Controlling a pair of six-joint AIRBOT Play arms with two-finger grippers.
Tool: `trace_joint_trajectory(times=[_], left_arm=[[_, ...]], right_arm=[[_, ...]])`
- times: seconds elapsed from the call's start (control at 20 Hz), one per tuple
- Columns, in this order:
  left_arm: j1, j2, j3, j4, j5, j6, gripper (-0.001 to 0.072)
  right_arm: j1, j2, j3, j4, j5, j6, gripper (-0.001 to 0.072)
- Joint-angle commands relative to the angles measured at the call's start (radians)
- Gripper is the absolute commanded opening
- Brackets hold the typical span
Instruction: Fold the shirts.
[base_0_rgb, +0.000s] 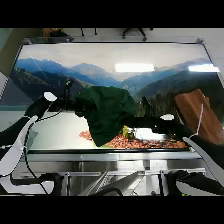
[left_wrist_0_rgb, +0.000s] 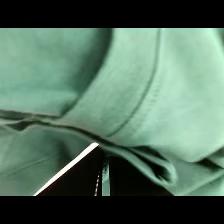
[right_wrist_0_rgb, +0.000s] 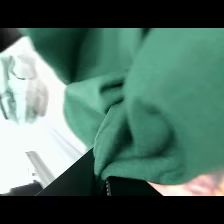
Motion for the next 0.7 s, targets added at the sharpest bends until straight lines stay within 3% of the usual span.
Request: trace_joint_trajectory(times=[0.0, 0.15, 0.3, 0.5, 0.65], left_arm=[[0.018, 0.051, 0.051, -0.052, -0.106, 0.024, 0.0018], [0.094, 0.222, 0.198, -0.053, -0.286, 0.016, 0.0017], [0.194, 0.446, 0.406, -0.053, -0.352, -0.039, 0.0018], [0.285, 0.679, 0.669, -0.040, -0.341, -0.039, 0.0017], [0.355, 0.764, 0.784, 0.076, -0.347, -0.040, 0.0018]], right_arm=[[-0.047, 0.099, 0.053, 0.055, 0.088, -0.001, 0.0023], [-0.226, 0.235, 0.252, 0.223, 0.306, -0.056, 0.0023], [-0.449, 0.349, 0.541, 0.315, 0.352, -0.055, 0.0023], [-0.647, 0.426, 0.864, 0.279, 0.352, -0.046, 0.0023], [-0.731, 0.466, 0.966, 0.133, 0.350, 0.010, 0.0023]])
